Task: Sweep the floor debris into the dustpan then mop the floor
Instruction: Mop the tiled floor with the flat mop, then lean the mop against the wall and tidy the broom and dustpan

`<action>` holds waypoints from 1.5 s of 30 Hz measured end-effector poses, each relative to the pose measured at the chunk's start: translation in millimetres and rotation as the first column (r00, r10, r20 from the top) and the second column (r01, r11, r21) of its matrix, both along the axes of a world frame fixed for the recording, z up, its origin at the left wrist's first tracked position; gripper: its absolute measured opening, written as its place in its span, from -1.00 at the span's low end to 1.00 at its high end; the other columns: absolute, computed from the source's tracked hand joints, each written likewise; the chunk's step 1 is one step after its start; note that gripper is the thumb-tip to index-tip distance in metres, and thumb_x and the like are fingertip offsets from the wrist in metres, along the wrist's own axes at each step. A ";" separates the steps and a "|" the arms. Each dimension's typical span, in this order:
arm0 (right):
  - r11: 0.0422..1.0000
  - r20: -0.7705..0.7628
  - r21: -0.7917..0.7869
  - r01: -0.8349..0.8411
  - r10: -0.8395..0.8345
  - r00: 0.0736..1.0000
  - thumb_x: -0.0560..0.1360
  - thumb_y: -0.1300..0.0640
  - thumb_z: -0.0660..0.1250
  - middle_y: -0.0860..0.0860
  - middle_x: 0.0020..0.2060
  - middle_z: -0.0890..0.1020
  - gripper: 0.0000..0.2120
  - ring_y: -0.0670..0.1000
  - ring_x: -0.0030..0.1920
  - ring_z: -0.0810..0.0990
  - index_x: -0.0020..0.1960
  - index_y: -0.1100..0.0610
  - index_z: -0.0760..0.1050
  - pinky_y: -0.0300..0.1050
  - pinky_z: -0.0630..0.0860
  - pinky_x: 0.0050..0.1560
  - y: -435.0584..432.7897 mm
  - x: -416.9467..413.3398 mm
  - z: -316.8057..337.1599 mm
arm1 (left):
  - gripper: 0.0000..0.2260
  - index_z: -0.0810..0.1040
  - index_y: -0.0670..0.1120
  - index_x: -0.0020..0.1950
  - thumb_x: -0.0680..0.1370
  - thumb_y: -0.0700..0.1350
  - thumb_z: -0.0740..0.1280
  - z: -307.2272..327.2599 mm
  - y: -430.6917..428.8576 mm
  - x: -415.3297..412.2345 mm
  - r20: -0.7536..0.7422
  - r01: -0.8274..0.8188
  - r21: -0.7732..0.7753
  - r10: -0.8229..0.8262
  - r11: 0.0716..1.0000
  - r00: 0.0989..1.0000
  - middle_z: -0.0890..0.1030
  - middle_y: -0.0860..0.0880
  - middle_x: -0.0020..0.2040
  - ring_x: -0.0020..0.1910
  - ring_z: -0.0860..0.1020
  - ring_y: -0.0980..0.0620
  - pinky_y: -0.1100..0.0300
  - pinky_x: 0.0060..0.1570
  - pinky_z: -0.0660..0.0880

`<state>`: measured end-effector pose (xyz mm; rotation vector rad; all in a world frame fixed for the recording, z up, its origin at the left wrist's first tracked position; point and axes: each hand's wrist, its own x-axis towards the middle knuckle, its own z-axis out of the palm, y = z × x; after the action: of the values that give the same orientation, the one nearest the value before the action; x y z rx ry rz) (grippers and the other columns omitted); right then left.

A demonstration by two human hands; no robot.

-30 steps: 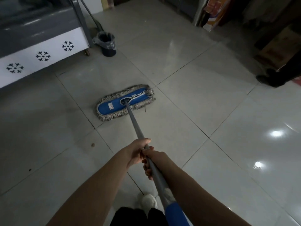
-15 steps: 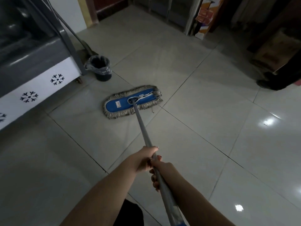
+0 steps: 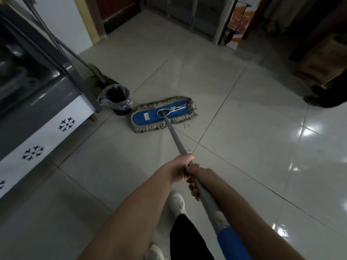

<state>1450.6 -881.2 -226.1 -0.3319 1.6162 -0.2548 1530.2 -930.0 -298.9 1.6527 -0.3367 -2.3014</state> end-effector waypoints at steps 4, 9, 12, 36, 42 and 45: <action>0.999 0.031 -0.014 -0.034 0.034 0.999 0.56 0.04 0.25 0.01 -0.69 0.41 -0.68 -0.07 -0.74 0.36 -0.26 0.24 0.39 -0.40 0.32 -0.64 -69.1 -3.6 6.9 | -0.81 0.37 -0.16 -0.15 0.61 -0.09 0.18 5.3 -66.7 -0.5 -0.056 0.013 -0.021 -0.014 1.000 0.998 0.48 -0.05 -0.32 -0.52 0.51 0.12 0.38 -0.60 0.40; 0.990 0.048 -0.018 -0.140 0.141 0.989 0.59 0.01 0.21 -0.01 -0.69 0.41 -0.66 -0.08 -0.72 0.37 -0.27 0.22 0.37 -0.38 0.33 -0.63 -186.6 -28.6 23.0 | -0.82 0.37 -0.19 -0.06 0.61 -0.08 0.19 18.0 -176.3 -16.1 -0.076 -0.023 -0.054 0.018 0.998 0.997 0.45 -0.08 -0.29 -0.37 0.48 0.06 0.26 -0.46 0.51; 0.975 0.029 -0.003 -0.224 0.224 0.974 0.60 -0.01 0.18 -0.02 -0.69 0.40 -0.63 -0.08 -0.72 0.36 -0.28 0.21 0.36 -0.38 0.33 -0.63 -256.3 -43.8 33.2 | -0.82 0.38 -0.23 -0.10 0.58 -0.12 0.25 25.0 -238.8 -29.4 -0.062 -0.115 -0.033 0.113 0.993 0.992 0.45 -0.10 -0.32 -0.50 0.51 0.05 0.29 -0.57 0.46; 0.888 0.042 0.081 -0.453 0.451 0.892 0.62 -0.06 0.08 -0.03 -0.70 0.34 -0.54 -0.13 -0.74 0.32 -0.38 0.15 0.26 -0.43 0.23 -0.67 -653.3 -4.2 55.6 | -0.76 0.35 -0.19 -0.23 0.62 -0.15 0.18 56.3 -613.0 14.7 -0.151 -0.276 -0.062 0.265 0.959 0.952 0.39 -0.07 -0.47 -0.69 0.42 0.09 0.34 -0.67 0.40; 0.893 0.125 0.055 -0.446 0.437 0.891 0.61 -0.04 0.12 -0.02 -0.68 0.41 -0.48 -0.12 -0.73 0.37 -0.43 0.19 0.44 -0.38 0.33 -0.70 -727.9 -18.7 73.9 | -0.77 0.37 -0.18 -0.22 0.63 -0.15 0.15 70.7 -680.0 5.2 -0.173 -0.284 -0.115 0.262 0.952 0.949 0.45 -0.07 -0.47 -0.68 0.45 0.08 0.33 -0.68 0.39; 0.902 0.174 0.075 -0.425 0.408 0.896 0.58 -0.01 0.18 0.02 -0.67 0.47 -0.41 -0.09 -0.71 0.44 -0.56 0.19 0.52 -0.32 0.42 -0.70 -770.8 -39.4 95.0 | -0.78 0.41 -0.16 -0.23 0.61 -0.18 0.16 87.5 -715.4 -11.5 -0.177 -0.315 -0.158 0.287 0.936 0.942 0.50 -0.03 -0.60 -0.68 0.47 0.08 0.35 -0.68 0.38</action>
<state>1411.2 -1652.0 -131.1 -0.5501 1.3605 0.1362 1518.7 -1645.4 -211.3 1.3274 -0.2344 -2.0813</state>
